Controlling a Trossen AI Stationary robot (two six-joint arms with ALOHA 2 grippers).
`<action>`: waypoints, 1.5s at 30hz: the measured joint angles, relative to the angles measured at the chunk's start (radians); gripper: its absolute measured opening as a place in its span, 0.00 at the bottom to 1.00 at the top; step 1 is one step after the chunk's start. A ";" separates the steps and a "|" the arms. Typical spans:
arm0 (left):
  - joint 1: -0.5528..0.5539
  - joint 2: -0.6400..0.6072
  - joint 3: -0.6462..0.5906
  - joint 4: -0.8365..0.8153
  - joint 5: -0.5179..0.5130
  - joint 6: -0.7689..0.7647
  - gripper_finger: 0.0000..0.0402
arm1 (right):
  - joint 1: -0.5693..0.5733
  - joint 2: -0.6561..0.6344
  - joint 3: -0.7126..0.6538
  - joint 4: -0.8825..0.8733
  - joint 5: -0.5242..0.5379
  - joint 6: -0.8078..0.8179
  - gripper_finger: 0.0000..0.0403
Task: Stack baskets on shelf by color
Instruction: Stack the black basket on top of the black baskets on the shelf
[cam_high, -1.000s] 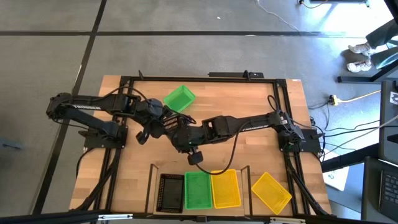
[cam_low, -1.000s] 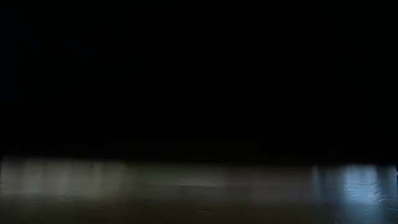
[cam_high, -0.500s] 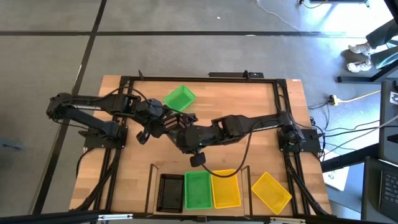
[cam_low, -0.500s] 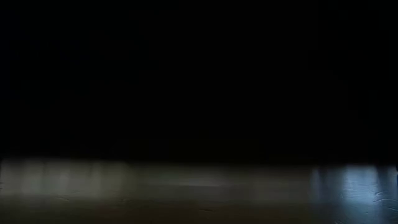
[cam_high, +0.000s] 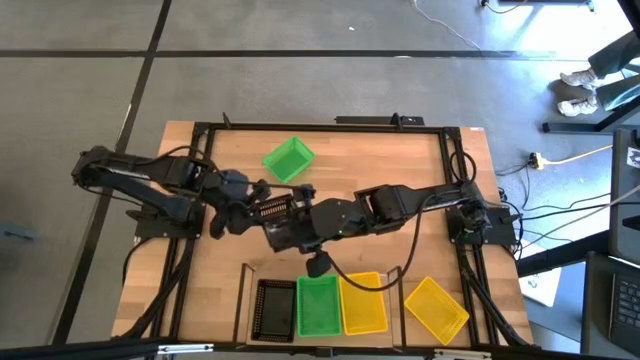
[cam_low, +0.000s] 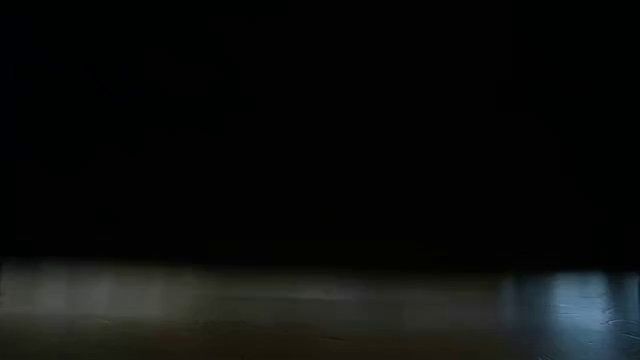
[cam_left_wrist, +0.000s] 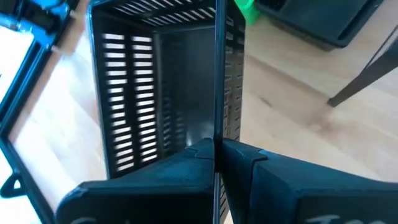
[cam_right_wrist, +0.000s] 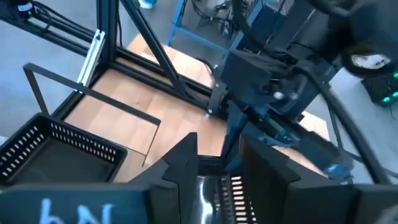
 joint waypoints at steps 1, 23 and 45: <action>-0.019 0.000 0.000 0.001 -0.005 -0.001 0.00 | 0.000 0.000 0.000 0.007 0.000 -0.001 0.29; -0.113 0.004 0.000 0.012 -0.074 -0.063 0.00 | 0.070 -0.007 0.000 0.027 -0.247 0.075 0.29; -0.172 0.021 0.001 0.159 -0.050 -0.227 0.00 | 0.056 -0.182 0.009 -0.036 -0.507 0.146 0.29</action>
